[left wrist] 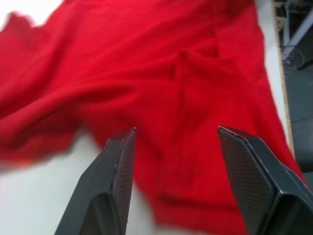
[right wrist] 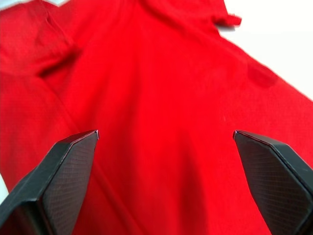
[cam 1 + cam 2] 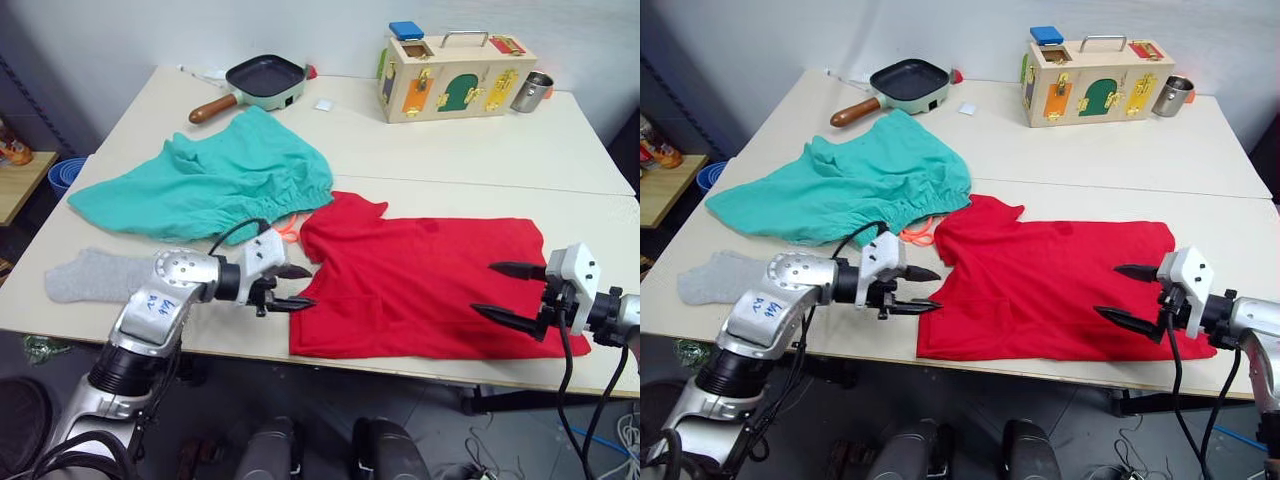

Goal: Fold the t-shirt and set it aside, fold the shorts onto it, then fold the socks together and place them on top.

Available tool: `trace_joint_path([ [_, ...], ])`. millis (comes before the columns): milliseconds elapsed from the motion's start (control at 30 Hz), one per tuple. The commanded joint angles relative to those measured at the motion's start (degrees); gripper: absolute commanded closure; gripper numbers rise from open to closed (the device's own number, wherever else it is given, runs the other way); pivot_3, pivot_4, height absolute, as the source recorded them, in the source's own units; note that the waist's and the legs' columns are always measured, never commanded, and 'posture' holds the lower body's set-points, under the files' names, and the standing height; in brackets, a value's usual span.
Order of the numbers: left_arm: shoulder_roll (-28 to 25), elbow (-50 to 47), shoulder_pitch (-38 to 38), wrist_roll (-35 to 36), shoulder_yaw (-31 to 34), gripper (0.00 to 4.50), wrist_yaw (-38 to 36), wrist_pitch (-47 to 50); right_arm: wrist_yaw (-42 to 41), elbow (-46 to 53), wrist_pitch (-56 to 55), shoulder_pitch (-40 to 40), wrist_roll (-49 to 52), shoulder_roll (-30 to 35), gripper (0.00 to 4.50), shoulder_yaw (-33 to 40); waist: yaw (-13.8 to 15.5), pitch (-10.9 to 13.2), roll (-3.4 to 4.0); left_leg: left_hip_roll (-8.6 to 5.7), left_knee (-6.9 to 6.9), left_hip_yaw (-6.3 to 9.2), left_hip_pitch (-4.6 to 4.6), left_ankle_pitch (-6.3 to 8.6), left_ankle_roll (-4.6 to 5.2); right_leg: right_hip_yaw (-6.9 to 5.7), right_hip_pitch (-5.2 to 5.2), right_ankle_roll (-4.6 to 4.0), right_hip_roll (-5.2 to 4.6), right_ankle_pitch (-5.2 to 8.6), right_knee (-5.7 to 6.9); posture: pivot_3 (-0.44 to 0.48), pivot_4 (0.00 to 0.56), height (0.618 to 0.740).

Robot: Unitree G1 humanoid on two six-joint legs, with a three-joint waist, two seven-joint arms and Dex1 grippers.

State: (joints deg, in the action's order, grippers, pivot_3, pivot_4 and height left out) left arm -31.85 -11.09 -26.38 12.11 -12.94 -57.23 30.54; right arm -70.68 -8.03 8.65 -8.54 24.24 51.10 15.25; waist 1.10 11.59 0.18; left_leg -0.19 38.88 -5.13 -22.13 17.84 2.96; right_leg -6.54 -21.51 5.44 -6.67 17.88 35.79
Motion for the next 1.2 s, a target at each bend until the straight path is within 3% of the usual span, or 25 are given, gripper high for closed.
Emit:
trace_joint_path([
  [33, 1.4, -2.0, 0.9, -1.3, 0.0, 1.73, 4.7, 0.8, -2.2, 0.0, -0.5, -1.3, 0.4, 1.2, 0.00, -0.5, 0.1, 0.0, -0.01, 0.02, 0.02, 0.01, -0.02, 0.00, 0.00, -0.02, -0.01, 0.00, 0.01, 0.00, 0.04, 0.000, 0.150, 0.740],
  [233, 1.7, -5.0, 1.7, -0.7, -1.3, 1.73, 6.3, 3.7, 0.2, -4.1, -2.1, -4.5, -3.3, 0.9, 0.00, -1.5, 0.3, 0.0, -0.01, 0.02, 0.09, 0.00, -0.02, 0.01, 0.02, 0.02, 0.00, 0.00, -0.03, 0.00, -0.04, 0.000, 0.150, 0.740],
  [333, 0.2, -5.0, 1.6, -2.7, -2.3, 1.73, 5.6, -0.8, 2.1, -10.2, -4.0, -7.6, -6.9, 1.3, 0.00, -2.7, 0.2, 0.0, -0.01, 0.01, 0.09, 0.01, -0.02, 0.01, 0.02, 0.01, 0.00, 0.00, -0.04, 0.00, -0.14, 0.000, 0.150, 0.740],
  [567, -1.6, -1.1, 1.1, 0.6, 4.0, 1.73, 2.9, -8.9, 2.4, -21.6, -5.6, -17.9, -8.9, 0.4, 0.00, -4.6, -0.4, 0.0, 0.02, 0.02, 0.11, -0.06, -0.01, 0.01, 0.01, 0.03, -0.03, -0.02, -0.04, 0.01, -0.14, 0.000, 0.150, 0.740],
  [733, -2.9, 5.6, -2.1, -0.6, 7.5, 1.73, 6.6, -4.3, 2.1, -29.9, -2.9, -26.2, -11.5, 0.6, 0.00, -7.7, -1.0, 0.0, 0.02, 0.02, 0.10, -0.04, 0.00, 0.00, 0.00, -0.01, -0.03, -0.02, -0.02, 0.01, -0.09, 0.000, 0.150, 0.740],
  [933, 1.2, 11.1, -8.4, 5.3, 13.7, 0.02, 12.8, 9.1, 6.0, -43.2, -8.6, -36.4, -16.7, -0.6, 0.00, -10.3, -1.1, 0.0, 0.01, -0.02, 0.11, -0.05, -0.11, -0.02, 0.04, -0.06, -0.04, 0.00, -0.05, 0.00, 0.07, 0.000, 0.150, 0.740],
  [1067, 2.2, 13.6, -11.0, 5.4, 13.5, 0.02, 12.8, 9.8, 10.0, -53.4, -8.7, -43.4, -20.6, -1.0, 0.00, -12.0, -1.2, 0.0, 0.01, -0.01, 0.06, -0.03, -0.09, -0.02, 0.01, -0.08, -0.05, 0.00, -0.01, 0.00, 0.06, 0.000, 0.150, 0.740],
  [1200, 3.8, 22.2, -17.1, 1.7, 10.8, 0.02, 14.2, 5.4, 16.7, -61.3, -7.6, -50.5, -23.9, -2.9, 0.00, -12.9, -1.3, 0.0, 0.01, 0.01, 0.04, -0.05, -0.11, -0.02, -0.03, -0.09, -0.06, 0.00, 0.04, 0.00, 0.04, 0.000, 0.150, 0.740],
])
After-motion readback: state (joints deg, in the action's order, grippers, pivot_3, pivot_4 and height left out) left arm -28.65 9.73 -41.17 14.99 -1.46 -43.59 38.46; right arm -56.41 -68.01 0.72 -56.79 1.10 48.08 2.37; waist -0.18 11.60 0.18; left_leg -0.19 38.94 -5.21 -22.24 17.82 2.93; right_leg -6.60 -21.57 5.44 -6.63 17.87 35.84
